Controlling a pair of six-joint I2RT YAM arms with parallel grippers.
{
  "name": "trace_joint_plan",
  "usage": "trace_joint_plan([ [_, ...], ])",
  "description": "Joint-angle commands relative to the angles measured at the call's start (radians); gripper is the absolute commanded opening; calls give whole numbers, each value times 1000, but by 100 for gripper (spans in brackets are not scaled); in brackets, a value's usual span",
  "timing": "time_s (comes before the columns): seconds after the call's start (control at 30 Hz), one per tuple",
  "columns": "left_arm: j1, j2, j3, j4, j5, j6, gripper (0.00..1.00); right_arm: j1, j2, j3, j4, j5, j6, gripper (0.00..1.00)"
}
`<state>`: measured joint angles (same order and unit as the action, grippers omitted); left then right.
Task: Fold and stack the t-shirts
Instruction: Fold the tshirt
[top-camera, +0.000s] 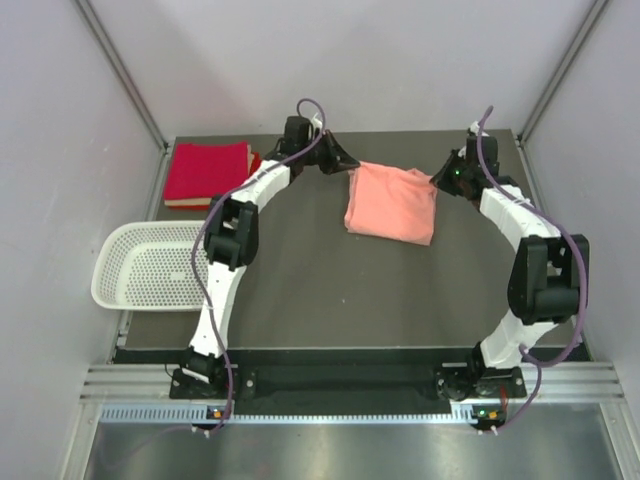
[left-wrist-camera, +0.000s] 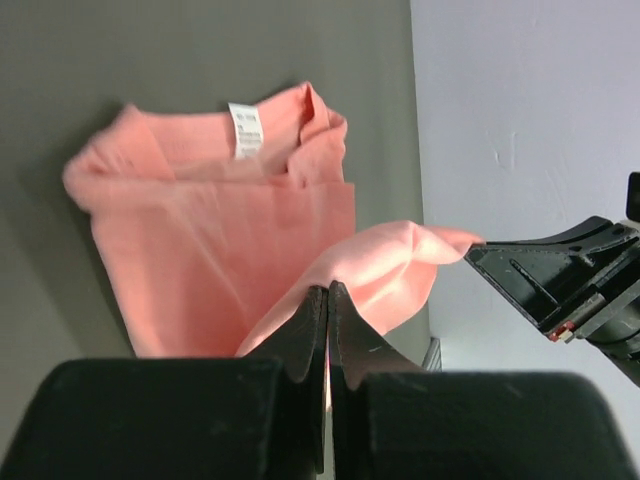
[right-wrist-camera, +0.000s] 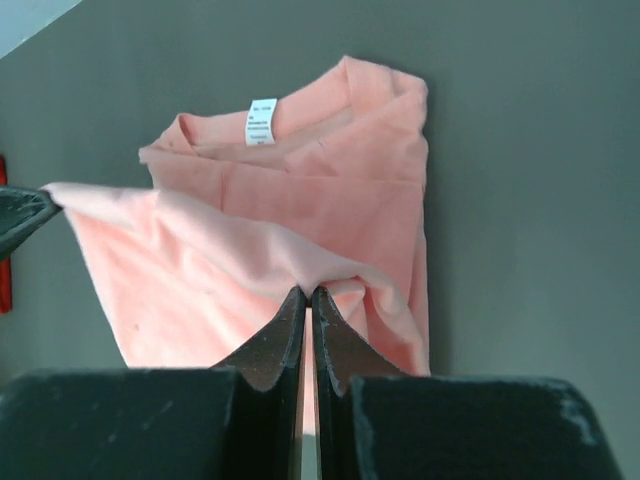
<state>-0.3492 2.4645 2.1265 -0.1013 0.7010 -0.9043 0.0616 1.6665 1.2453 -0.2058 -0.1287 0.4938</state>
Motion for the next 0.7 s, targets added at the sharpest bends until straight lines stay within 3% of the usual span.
trace_joint_plan([
  [0.0,19,83,111,219,38,-71,0,-19,54,83,141,-63,-31,0],
  [0.43,62,272,268,498,-161,-150,0,-54,372,353,181,-124,0,0],
  [0.5,62,286,271,531,-196,-127,14,-54,429,388,184,-108,2,3],
  [0.53,62,289,271,546,-227,-120,37,-52,449,417,190,-109,8,7],
  [0.57,62,295,271,569,-238,-117,46,-54,467,436,183,-109,21,16],
  [0.63,70,298,271,584,-213,-107,70,-97,484,453,181,-117,37,15],
  [0.67,76,294,270,575,-189,-105,75,-101,478,448,186,-123,40,20],
])
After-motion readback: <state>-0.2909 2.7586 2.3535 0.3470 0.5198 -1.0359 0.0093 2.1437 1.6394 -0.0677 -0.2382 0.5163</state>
